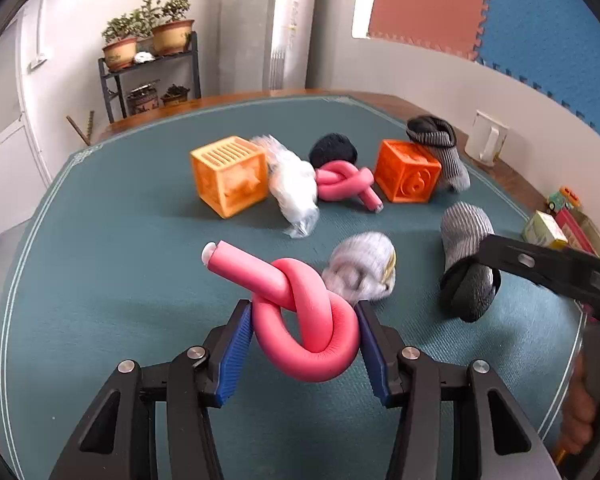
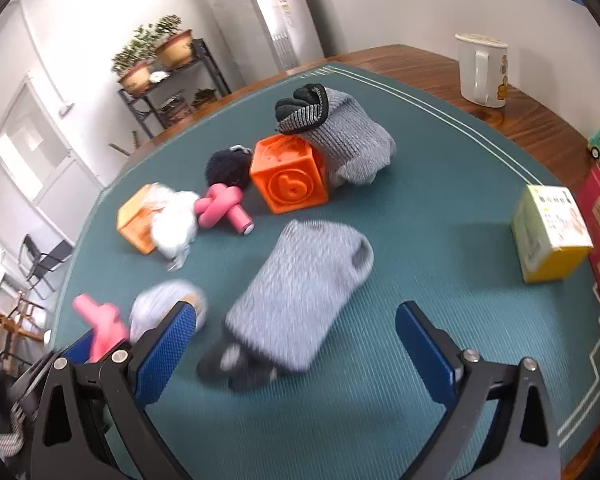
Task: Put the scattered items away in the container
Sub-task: 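Close the left tool on the pink foam knot while the right tool grasps the grey sock, then carry the grey sock into the red tin and open the right tool while the left holds the knot, then lower the pink foam knot into the red tin and open the left tool, then grasp the rolled grey sock ball with the left tool while the right tool moves to the yellow box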
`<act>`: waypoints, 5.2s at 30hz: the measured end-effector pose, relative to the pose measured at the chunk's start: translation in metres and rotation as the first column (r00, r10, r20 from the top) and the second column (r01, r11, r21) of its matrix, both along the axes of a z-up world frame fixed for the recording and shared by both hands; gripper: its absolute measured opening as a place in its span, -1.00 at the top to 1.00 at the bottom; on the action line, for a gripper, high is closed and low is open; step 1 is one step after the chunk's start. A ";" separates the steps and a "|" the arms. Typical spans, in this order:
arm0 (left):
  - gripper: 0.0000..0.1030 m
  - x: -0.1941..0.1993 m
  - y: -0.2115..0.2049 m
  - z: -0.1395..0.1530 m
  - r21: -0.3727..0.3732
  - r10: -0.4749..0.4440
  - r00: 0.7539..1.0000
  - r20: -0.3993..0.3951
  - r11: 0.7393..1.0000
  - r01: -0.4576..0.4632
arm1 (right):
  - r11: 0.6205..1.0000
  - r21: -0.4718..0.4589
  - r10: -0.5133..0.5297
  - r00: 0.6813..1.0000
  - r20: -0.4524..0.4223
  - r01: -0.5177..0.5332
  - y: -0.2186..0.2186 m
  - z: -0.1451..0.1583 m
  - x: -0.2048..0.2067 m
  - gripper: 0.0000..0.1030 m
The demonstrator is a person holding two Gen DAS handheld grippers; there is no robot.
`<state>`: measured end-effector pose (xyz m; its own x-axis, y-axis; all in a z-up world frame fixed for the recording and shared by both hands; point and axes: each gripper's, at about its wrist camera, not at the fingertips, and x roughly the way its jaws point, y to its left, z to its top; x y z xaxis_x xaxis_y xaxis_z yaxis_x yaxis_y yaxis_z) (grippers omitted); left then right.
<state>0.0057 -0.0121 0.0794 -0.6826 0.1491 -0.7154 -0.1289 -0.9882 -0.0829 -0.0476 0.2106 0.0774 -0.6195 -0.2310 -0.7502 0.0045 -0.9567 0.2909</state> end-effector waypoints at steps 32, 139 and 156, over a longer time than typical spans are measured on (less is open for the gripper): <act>-0.03 0.011 0.026 0.006 -0.048 -0.045 0.998 -0.034 0.998 0.043 | 0.895 0.161 -0.356 0.883 -0.304 0.416 0.111 0.051 0.118 0.12; -0.67 0.002 0.283 0.060 -0.005 -0.482 0.870 -0.104 0.875 0.484 | 0.732 -0.033 -0.644 0.675 -0.360 0.681 0.247 0.031 0.221 -0.63; -0.67 -0.021 0.072 0.040 0.061 -0.113 0.992 -0.058 0.991 0.117 | 0.905 0.034 -0.384 0.849 -0.364 0.424 0.141 0.044 0.135 -0.63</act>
<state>-0.0156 0.0600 0.1195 -0.6960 0.2732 -0.6641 -0.2475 -0.9594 -0.1353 0.0870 0.3514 0.1216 -0.8611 0.1662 -0.4805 -0.3098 -0.9209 0.2367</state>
